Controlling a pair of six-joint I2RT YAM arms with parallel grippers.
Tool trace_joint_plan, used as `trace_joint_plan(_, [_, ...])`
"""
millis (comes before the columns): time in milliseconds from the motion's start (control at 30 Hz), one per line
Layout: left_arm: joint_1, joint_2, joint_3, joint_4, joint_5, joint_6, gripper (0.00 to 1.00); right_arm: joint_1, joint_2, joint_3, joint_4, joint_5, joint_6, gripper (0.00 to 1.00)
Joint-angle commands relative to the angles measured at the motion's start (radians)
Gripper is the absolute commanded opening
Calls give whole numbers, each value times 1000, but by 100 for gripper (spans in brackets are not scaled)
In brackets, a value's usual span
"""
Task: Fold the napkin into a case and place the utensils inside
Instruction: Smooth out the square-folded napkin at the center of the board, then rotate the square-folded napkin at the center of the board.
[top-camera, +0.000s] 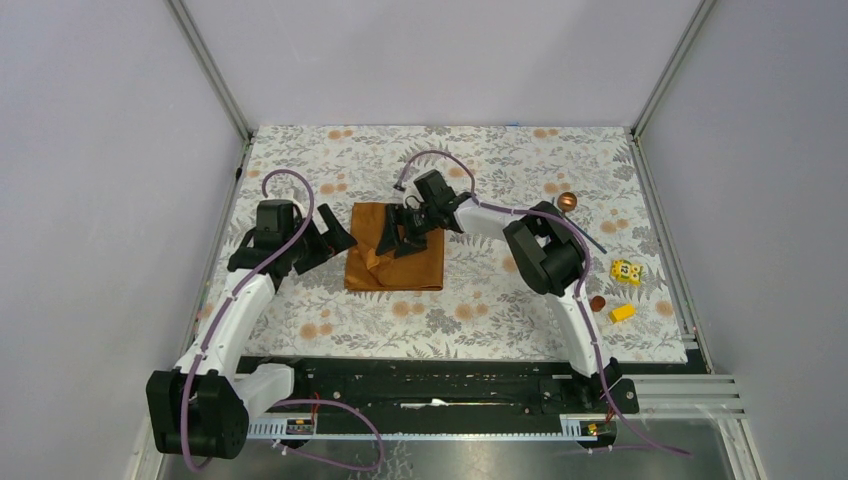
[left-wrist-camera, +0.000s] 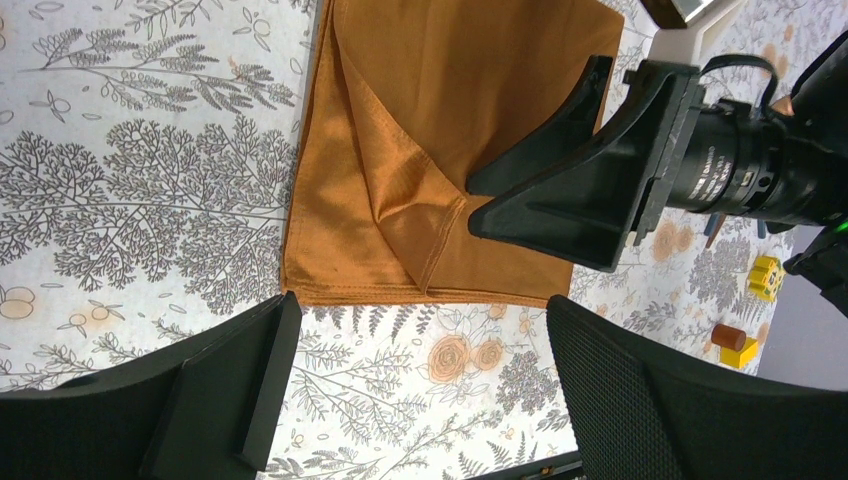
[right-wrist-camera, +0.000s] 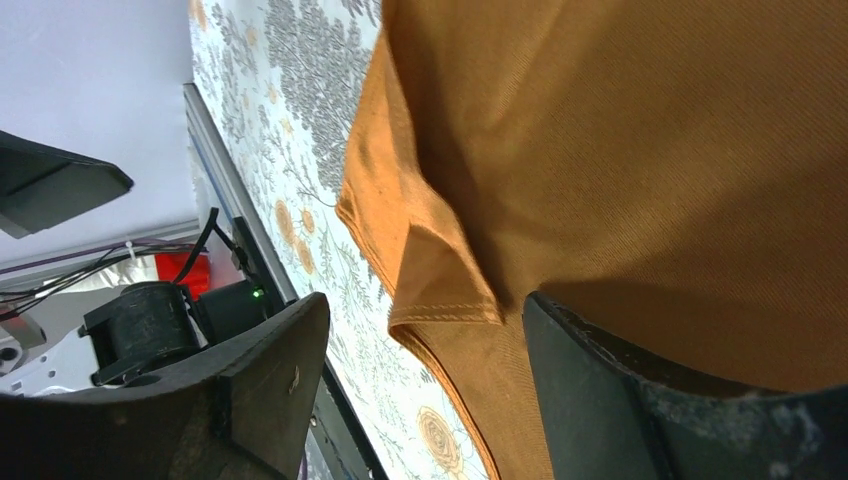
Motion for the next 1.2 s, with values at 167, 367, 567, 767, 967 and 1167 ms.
trace_joint_plan(167, [4,-43,54,-17,-37,14,99,66,34,88,110,-58,71,73])
trace_joint_plan(367, [6,-65,123,-61,-132,42,99,175,62,197,172,-79,174,66])
trace_joint_plan(567, [15,-6,148,-79,-177,61,99,148,-95,51,179,-15,179,78])
trace_joint_plan(767, [15,229,157,-58,-107,60,86,27,-319,-280,169,11,155,74])
trace_joint_plan(967, [-4,436,203,-34,-48,67,72,-11,-360,-396,152,-2,115,54])
trace_joint_plan(1167, [-60,547,213,-41,-129,71,59,-89,-347,-442,160,-39,75,42])
